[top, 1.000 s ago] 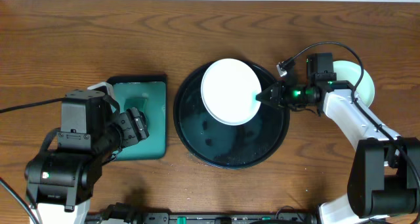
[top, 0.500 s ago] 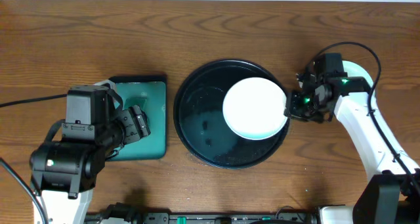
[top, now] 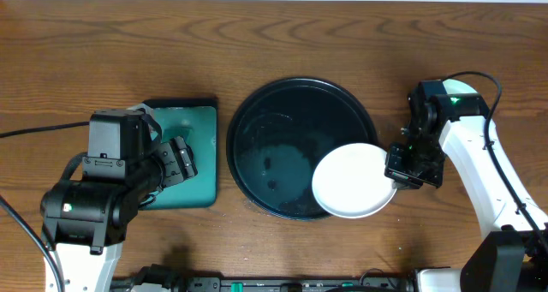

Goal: Clean dirty plates on tray and stack at the side
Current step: 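Lift the scrubbed white plate with the right gripper off the tray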

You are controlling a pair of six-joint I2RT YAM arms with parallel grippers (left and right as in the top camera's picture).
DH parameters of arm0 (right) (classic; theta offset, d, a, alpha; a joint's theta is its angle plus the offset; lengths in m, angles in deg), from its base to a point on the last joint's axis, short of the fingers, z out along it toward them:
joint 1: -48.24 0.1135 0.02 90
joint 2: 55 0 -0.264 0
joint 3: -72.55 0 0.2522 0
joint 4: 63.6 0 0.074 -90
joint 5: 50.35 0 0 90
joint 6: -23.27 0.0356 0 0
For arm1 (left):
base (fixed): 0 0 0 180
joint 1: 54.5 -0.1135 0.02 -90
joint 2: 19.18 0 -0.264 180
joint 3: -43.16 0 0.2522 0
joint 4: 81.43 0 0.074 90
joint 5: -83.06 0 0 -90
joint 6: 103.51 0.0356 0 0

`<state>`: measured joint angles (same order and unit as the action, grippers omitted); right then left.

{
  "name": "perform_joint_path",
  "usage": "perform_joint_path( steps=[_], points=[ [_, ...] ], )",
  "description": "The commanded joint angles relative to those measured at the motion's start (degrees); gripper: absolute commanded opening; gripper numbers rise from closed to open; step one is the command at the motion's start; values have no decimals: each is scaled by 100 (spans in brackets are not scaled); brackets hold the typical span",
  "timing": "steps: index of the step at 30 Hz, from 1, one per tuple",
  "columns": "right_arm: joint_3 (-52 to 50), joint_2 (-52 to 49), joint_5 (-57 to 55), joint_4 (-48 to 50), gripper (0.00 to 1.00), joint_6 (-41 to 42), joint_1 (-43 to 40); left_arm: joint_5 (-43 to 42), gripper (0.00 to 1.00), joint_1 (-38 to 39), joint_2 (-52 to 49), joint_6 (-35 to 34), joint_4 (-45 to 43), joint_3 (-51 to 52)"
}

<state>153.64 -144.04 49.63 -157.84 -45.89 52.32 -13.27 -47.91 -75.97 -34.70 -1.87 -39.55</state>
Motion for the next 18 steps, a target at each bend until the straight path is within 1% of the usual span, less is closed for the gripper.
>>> perform_joint_path(
  steps=[1, 3, 5, 10, 14, 18],
  points=[
    [114, 94, 1738, -103, 1, -1075, 107, -76, 81, 24, -7, -52, 59, -39],
    [114, 94, 2566, -94, 1, -1381, 160, -76, 81, 24, -4, -52, 87, -39],
    [114, 94, 3143, 57, 1, -1543, 208, -76, 81, 24, -4, -52, 114, -37],
    [114, 94, 3926, 960, 2, -1578, 323, -76, 81, 24, -4, -52, 125, -39],
    [114, 94, 3904, 2055, 2, -1508, 391, -76, 81, 24, -7, -52, 127, -39],
    [114, 96, 2870, 2997, 2, -1255, 492, -74, 81, 24, -7, -52, 122, -39]
  ],
)
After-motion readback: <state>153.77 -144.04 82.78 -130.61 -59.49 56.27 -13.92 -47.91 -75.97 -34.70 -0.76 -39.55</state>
